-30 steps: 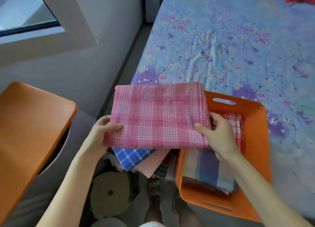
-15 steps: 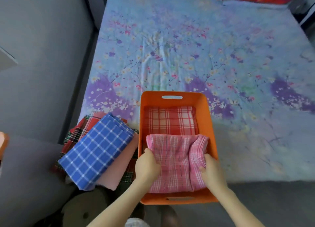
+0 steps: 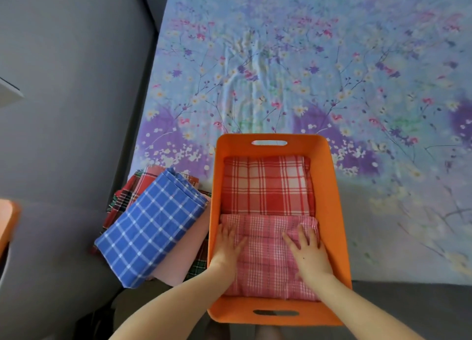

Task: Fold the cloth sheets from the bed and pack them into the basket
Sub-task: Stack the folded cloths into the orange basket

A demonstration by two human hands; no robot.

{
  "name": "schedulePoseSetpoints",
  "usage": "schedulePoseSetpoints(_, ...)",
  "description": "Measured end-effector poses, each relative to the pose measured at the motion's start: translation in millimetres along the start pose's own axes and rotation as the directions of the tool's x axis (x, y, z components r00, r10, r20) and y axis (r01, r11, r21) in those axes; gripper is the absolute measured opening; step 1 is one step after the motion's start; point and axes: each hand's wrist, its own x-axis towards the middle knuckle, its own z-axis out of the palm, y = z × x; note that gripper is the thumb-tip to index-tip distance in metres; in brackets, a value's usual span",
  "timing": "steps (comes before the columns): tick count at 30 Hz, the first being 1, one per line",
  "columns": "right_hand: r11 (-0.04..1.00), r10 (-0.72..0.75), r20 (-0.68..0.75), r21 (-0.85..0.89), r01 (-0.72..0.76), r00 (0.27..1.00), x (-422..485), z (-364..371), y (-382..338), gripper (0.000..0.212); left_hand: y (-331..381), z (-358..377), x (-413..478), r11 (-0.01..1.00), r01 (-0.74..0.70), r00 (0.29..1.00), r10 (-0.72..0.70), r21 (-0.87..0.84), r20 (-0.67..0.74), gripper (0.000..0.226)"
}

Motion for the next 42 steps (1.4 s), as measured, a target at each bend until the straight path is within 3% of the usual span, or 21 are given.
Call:
schedulePoseSetpoints(4, 0.998, 0.060, 0.072, -0.041, -0.057, 0.996, 4.7, -21.3, -10.6, 0.078, -1.2, -6.4, 3.2, 0.999, -0.037, 0.999, 0.038, -0.039, 0.015, 0.096)
schedulePoseSetpoints(5, 0.998, 0.067, 0.037, 0.015, -0.067, 0.997, 1.7, -35.1, -13.6, 0.062, -6.2, -10.1, -3.0, 0.989, -0.064, 0.997, 0.059, -0.137, -0.041, 0.087)
schedulePoseSetpoints(7, 0.975, 0.056, -0.176, 0.221, -0.016, 0.983, -6.6, -67.9, -20.8, 0.033, -22.1, -18.0, -22.6, 0.876, -0.189, 0.952, 0.052, -0.445, -0.301, 0.066)
schedulePoseSetpoints(8, 0.937, 0.065, -0.310, 0.345, 0.048, 0.949, -10.8, -87.1, -29.1, 0.032, -36.1, -20.9, -37.7, 0.783, -0.281, 0.880, -0.020, -0.555, -0.474, 0.058)
schedulePoseSetpoints(10, 0.787, 0.111, -0.544, 0.559, 0.261, 0.832, -23.0, -125.6, -48.6, 0.033, -64.2, -26.7, -68.2, 0.736, -0.354, 0.607, -0.289, -0.578, -0.740, 0.040)
schedulePoseSetpoints(11, 0.695, 0.115, -0.625, 0.606, 0.386, 0.772, -27.5, -146.1, -66.8, 0.031, -83.2, -18.7, -79.8, 0.723, -0.318, 0.461, -0.448, -0.614, -0.766, 0.032)
schedulePoseSetpoints(12, 0.630, 0.103, -0.673, 0.614, 0.476, 0.732, -29.4, -162.2, -83.6, 0.029, -101.3, -9.6, -88.2, 0.671, -0.276, 0.365, -0.589, -0.688, -0.721, 0.028)
schedulePoseSetpoints(13, 0.599, 0.061, -0.702, 0.595, 0.536, 0.710, -28.0, -176.5, -101.8, 0.028, -119.9, 5.3, -91.6, 0.574, -0.217, 0.341, -0.714, -0.790, -0.612, 0.028)
schedulePoseSetpoints(15, 0.634, -0.089, -0.664, 0.537, 0.556, 0.742, -12.1, -195.5, -139.1, 0.035, -152.6, 41.5, -91.4, 0.251, -0.077, 0.397, -0.880, -0.965, -0.260, 0.033)
schedulePoseSetpoints(17, 0.747, -0.202, -0.500, 0.477, 0.463, 0.842, 20.2, -203.7, -175.7, 0.049, -173.6, 90.0, -81.4, -0.154, 0.019, 0.397, -0.906, -0.988, 0.149, 0.039)
schedulePoseSetpoints(20, 0.871, -0.118, -0.196, 0.450, 0.196, 0.973, 71.9, -198.8, -202.2, 0.067, -173.9, 145.3, -69.7, -0.616, 0.196, 0.474, -0.622, -0.763, 0.623, 0.061)
schedulePoseSetpoints(22, 0.887, -0.093, -0.059, 0.448, 0.110, 0.994, 94.2, -190.5, -214.9, 0.059, -164.9, 174.3, -64.2, -0.862, 0.163, 0.636, -0.281, -0.480, 0.719, 0.071)
schedulePoseSetpoints(24, 0.886, -0.074, -0.034, 0.456, 0.081, 0.997, 103.5, -182.9, -218.3, 0.048, -153.8, 186.5, -62.1, -0.986, 0.064, 0.794, -0.041, -0.152, 0.606, 0.072)
schedulePoseSetpoints(25, 0.868, -0.027, -0.053, 0.494, 0.050, 0.998, 104.4, -180.5, -217.9, 0.046, -150.3, 189.6, -60.5, -0.995, 0.016, 0.823, -0.040, -0.094, 0.567, 0.071)
schedulePoseSetpoints(27, 0.830, 0.077, -0.110, 0.558, -0.002, 0.991, 101.1, -177.5, -220.3, 0.039, -146.0, 193.9, -57.3, -0.992, -0.071, 0.808, -0.119, -0.105, 0.577, 0.062)
schedulePoseSetpoints(31, 0.772, 0.131, -0.176, 0.636, 0.011, 0.976, 83.8, -191.8, -226.3, 0.011, -162.2, 181.3, -64.9, -0.947, -0.203, 0.685, -0.319, -0.250, 0.655, 0.037)
schedulePoseSetpoints(33, 0.666, 0.127, -0.220, 0.742, 0.081, 0.967, 69.7, -201.0, -222.9, 0.013, -180.3, 165.5, -80.1, -0.881, -0.263, 0.616, -0.466, -0.392, 0.635, 0.027)
schedulePoseSetpoints(35, 0.514, 0.097, -0.321, 0.827, 0.228, 0.942, 45.3, -210.7, -211.9, 0.014, -197.9, 144.4, -102.6, -0.770, -0.337, 0.573, -0.625, -0.543, 0.531, 0.023)
schedulePoseSetpoints(38, 0.293, 0.122, -0.542, 0.820, 0.491, 0.832, -10.7, -225.5, -169.7, 0.014, -215.4, 95.5, -134.8, -0.554, -0.501, 0.524, -0.806, -0.665, 0.277, 0.026)
schedulePoseSetpoints(40, 0.254, 0.221, -0.641, 0.766, 0.591, 0.735, -44.7, -227.7, -127.4, 0.020, -215.8, 54.5, -139.4, -0.416, -0.569, 0.517, -0.852, -0.709, 0.085, 0.020)
schedulePoseSetpoints(42, 0.301, 0.362, -0.665, 0.747, 0.593, 0.653, -58.6, -216.2, -82.0, 0.022, -203.6, 9.6, -127.7, -0.250, -0.583, 0.500, -0.860, -0.773, -0.099, 0.010)
